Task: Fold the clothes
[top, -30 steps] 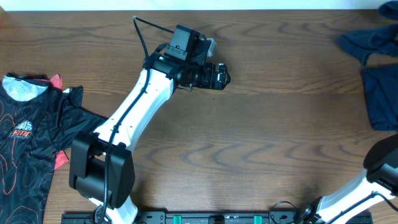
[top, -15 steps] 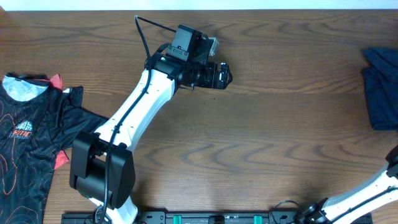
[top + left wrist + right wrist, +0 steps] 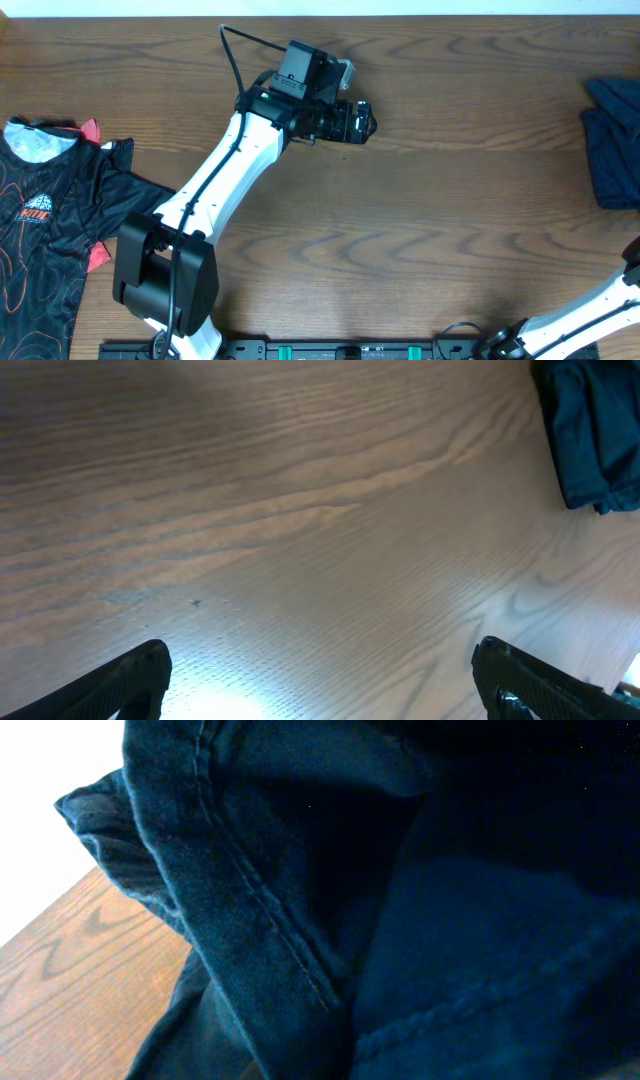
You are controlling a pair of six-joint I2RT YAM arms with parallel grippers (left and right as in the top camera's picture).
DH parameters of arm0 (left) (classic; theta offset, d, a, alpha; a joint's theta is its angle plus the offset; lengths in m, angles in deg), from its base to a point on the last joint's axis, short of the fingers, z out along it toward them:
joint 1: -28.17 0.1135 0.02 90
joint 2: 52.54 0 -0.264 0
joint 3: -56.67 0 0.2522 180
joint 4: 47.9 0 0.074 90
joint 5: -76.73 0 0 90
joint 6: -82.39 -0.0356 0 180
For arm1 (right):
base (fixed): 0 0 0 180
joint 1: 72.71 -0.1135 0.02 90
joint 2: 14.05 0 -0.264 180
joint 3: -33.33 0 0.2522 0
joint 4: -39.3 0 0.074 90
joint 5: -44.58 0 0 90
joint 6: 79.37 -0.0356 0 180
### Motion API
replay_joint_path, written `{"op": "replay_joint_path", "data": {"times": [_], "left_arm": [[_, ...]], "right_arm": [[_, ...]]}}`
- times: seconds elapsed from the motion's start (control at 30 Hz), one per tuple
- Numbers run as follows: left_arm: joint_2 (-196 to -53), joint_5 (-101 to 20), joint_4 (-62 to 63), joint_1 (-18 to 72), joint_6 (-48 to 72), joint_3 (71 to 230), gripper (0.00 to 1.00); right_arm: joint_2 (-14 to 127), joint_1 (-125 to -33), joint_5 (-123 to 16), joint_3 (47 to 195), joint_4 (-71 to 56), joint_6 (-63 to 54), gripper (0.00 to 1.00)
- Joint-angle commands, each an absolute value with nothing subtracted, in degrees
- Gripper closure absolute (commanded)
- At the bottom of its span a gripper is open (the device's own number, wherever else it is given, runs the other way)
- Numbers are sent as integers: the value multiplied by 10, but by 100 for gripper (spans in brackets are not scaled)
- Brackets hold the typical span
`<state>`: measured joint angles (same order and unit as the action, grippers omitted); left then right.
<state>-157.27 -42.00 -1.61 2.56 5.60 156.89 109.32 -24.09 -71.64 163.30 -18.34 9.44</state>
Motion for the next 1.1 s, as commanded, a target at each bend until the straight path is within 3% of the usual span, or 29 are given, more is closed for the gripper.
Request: {"op": "replay_joint_path", "data": {"times": [0.0,0.03,0.07,0.1,0.13,0.2,0.23,0.27,0.33,0.37,0.43,0.47,0.5,0.53,0.57,0.63,0.77,0.8,0.83,0.87,0.93,1.07], "left_arm": [[-1574,-422,-19,18,47,1561,2],[-1574,-422,-18,17,46,1561,2],[-1574,-422,-18,17,46,1561,2],[-1574,-422,-18,17,47,1561,2],[-1574,-422,-18,17,46,1561,2],[-1575,-422,-19,17,47,1561,2],[-1575,-422,-18,17,47,1561,2],[-1575,-422,-17,17,47,1561,2],[-1575,-422,-16,17,47,1561,2],[-1575,-423,-16,17,47,1561,2],[-1575,-423,-17,17,47,1561,2],[-1575,-423,-17,17,47,1561,2],[-1575,-423,-17,17,47,1561,2],[-1575,-423,-17,17,47,1561,2],[-1575,-425,-16,17,47,1561,2],[-1575,-429,-16,17,47,1561,2],[-1575,-433,-17,16,47,1561,2],[-1575,-433,-17,16,47,1561,2],[-1575,-433,-17,15,47,1561,2],[-1575,-433,-17,15,47,1561,2],[-1575,-433,-17,13,46,1561,2],[-1576,-433,-17,10,46,1561,2]], "right_arm": [[1100,-238,-729,1648,-183,109,99],[1100,-238,-728,1648,-185,109,99],[1100,-237,-727,1648,-189,109,85],[1100,-237,-726,1648,-190,111,79],[1100,-236,-726,1648,-191,116,81],[1100,-232,-720,1648,-193,116,94],[1100,-230,-720,1648,-195,116,94],[1100,-227,-719,1648,-198,116,81],[1100,-221,-718,1648,-203,117,2],[1100,-219,-718,1648,-205,123,19],[1099,-213,-718,1648,-208,129,80],[1099,-209,-718,1648,-211,129,87],[1099,-205,-718,1648,-215,129,68],[1099,-201,-718,1648,-218,128,35],[1099,-197,-718,1648,-223,128,25],[1099,-189,-718,1648,-228,129,39],[1096,-173,-721,1649,-242,128,11],[1095,-171,-726,1649,-245,128,11],[1093,-169,-728,1649,-250,128,14],[1092,-169,-732,1649,-254,128,30],[1087,-169,-756,1649,-261,129,43],[1069,-176,-852,1649,-259,129,35]]}}
